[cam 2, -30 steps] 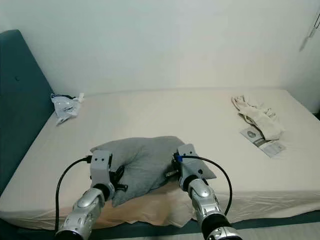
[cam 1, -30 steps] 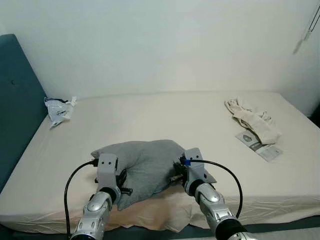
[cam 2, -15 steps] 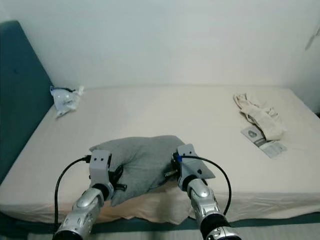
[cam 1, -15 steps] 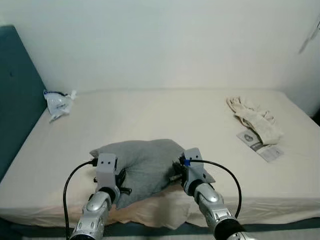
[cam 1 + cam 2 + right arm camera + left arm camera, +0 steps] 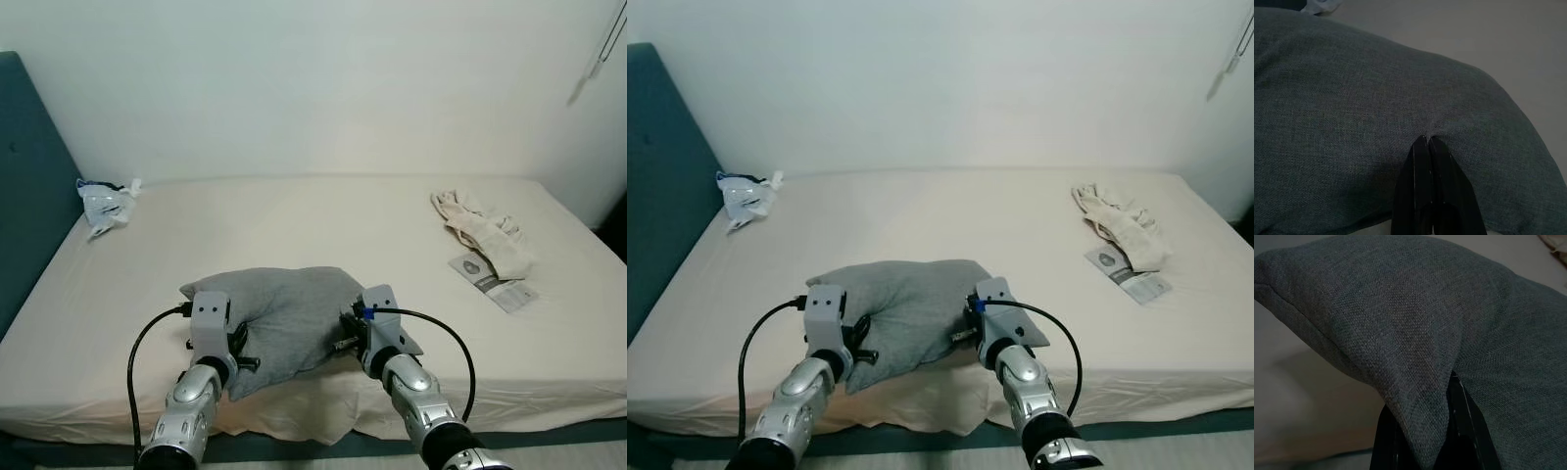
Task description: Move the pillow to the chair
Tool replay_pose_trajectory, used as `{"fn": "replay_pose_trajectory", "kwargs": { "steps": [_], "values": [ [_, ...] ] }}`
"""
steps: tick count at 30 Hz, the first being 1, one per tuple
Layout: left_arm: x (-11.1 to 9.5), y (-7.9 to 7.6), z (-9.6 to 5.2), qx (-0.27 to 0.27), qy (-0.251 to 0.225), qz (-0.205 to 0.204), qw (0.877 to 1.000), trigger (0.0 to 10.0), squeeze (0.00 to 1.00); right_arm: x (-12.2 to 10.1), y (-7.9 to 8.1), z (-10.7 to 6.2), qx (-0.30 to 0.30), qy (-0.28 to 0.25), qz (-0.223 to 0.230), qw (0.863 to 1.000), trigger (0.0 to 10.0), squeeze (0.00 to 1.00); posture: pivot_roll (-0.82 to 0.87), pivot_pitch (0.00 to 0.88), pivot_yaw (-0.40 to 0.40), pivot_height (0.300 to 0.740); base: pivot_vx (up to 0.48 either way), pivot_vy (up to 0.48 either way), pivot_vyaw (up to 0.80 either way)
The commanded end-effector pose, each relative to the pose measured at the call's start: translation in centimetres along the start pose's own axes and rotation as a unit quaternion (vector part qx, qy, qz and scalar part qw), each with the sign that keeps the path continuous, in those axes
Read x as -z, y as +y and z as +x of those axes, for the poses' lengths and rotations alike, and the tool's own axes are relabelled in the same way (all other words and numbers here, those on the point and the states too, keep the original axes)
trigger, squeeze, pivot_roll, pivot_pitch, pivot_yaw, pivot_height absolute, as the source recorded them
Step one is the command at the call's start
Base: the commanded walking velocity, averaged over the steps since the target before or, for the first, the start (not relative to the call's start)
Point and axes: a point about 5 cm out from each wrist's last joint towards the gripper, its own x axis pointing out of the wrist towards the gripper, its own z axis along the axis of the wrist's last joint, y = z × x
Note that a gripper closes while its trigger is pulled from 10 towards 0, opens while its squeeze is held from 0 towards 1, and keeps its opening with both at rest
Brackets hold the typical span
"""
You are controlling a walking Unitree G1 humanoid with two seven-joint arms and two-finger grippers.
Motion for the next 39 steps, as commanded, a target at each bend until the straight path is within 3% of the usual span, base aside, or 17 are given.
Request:
{"fn": "replay_pose_trajectory", "kwargs": {
  "steps": [1, 17, 39],
  "values": [
    [-0.4, 1.23, 0.01, -0.032, -0.008, -0.003, 0.999, 10.0, 0.0, -0.46, -0.45, 0.06, 0.007, -0.01, 0.0, 1.0, 10.0, 0.0, 0.05, 0.067, -0.025, 0.74, 0.0, 0.0, 0.0],
    [-0.56, 1.22, -0.12, -0.025, -0.024, 0.012, 0.999, 10.0, 0.0, -0.77, -0.59, 0.07, 0.011, -0.024, -0.001, 1.0, 10.0, 0.0, 0.05, 0.063, -0.025, 0.74, 0.0, 0.0, 0.0],
    [-0.5, 1.83, -0.44, -0.041, -0.036, 0.013, 0.998, 10.0, 0.0, -0.21, -0.65, -0.02, 0.016, -0.01, 0.01, 1.0, 10.0, 0.0, 0.05, 0.036, -0.038, 0.74, 0.0, 0.0, -0.8]
  ]
}}
